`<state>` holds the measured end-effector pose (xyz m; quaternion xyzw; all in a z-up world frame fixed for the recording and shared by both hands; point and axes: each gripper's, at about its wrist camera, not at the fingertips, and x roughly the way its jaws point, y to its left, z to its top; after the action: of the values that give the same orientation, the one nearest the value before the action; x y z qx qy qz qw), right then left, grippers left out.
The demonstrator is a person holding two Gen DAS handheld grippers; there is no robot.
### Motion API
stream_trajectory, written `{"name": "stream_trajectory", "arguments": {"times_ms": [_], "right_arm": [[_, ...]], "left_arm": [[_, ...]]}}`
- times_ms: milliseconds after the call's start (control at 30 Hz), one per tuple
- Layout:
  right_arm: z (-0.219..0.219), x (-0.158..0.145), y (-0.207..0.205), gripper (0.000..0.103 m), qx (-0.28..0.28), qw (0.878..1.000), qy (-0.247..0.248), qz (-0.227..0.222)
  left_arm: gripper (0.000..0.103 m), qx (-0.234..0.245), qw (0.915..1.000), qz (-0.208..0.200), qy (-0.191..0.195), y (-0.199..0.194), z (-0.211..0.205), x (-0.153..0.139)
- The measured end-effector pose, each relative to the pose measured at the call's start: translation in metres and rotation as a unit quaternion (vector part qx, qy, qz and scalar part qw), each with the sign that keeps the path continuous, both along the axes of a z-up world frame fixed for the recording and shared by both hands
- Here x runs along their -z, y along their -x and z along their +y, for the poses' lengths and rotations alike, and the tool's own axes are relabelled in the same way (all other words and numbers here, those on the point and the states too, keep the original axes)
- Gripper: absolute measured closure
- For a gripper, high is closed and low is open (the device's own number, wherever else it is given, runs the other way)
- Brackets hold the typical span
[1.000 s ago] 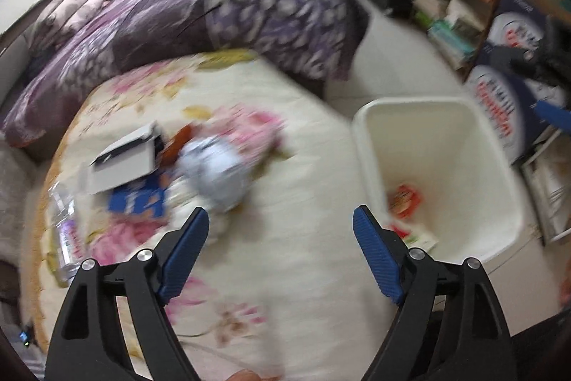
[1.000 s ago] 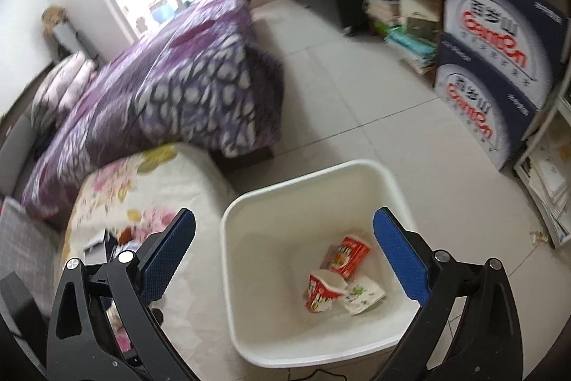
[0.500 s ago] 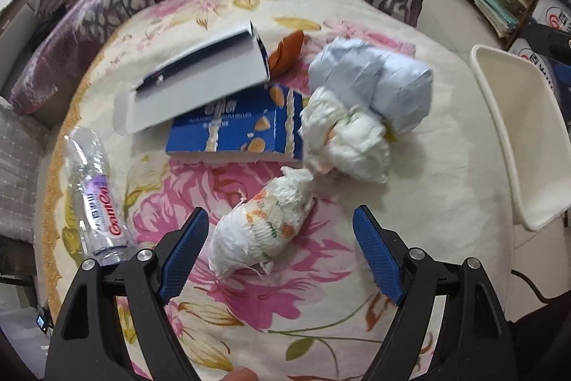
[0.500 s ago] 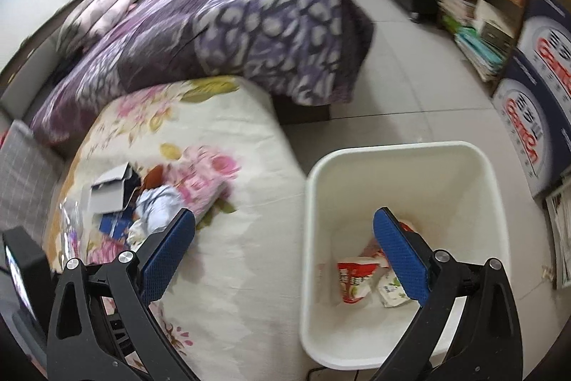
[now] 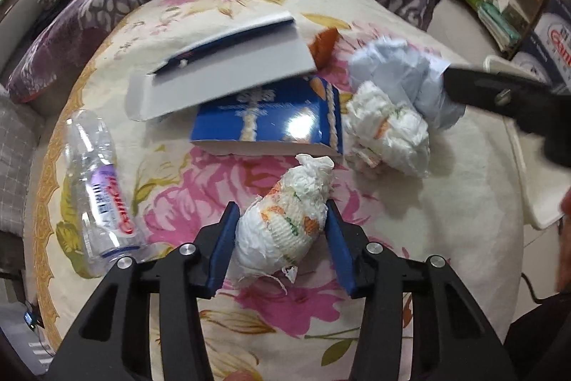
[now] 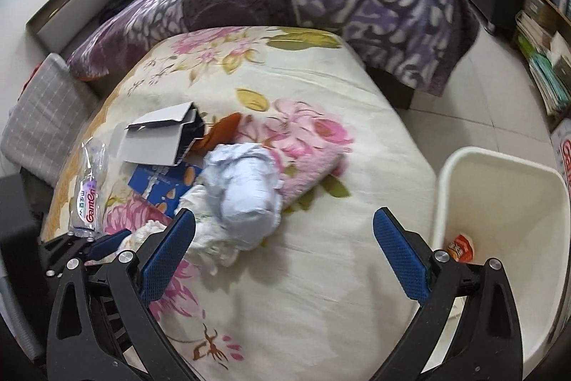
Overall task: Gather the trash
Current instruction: 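Grasp the light blue crumpled bag with the right gripper while the left holds the bundle, then carry the blue bag to the bin and open the right gripper while the left holds the bundle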
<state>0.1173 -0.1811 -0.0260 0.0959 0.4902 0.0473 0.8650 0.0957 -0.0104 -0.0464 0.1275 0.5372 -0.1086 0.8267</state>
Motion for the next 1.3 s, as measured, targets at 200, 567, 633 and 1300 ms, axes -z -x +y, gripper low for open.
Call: {"name": "stream_trajectory", "arguments": {"times_ms": [200, 567, 633, 1300], "right_arm": [[0.014, 0.007, -0.009, 0.012, -0.001, 1.0, -0.011, 0.0], [0.014, 0.014, -0.012, 0.067, 0.013, 0.996, -0.085, 0.004], [0.014, 0.007, -0.01, 0.067, 0.013, 0.996, -0.089, -0.013], [0.017, -0.07, 0.042, 0.067, 0.03, 0.982, -0.003, -0.187]], "left_arm": [[0.055, -0.037, 0.9987, -0.02, 0.03, 0.002, 0.021, -0.024], [0.055, -0.094, 0.9927, -0.039, 0.064, 0.001, 0.051, -0.04], [0.055, -0.112, 0.9898, -0.05, 0.072, 0.0, 0.057, -0.045], [0.054, -0.212, 0.954, -0.203, 0.063, 0.019, 0.053, -0.099]]}}
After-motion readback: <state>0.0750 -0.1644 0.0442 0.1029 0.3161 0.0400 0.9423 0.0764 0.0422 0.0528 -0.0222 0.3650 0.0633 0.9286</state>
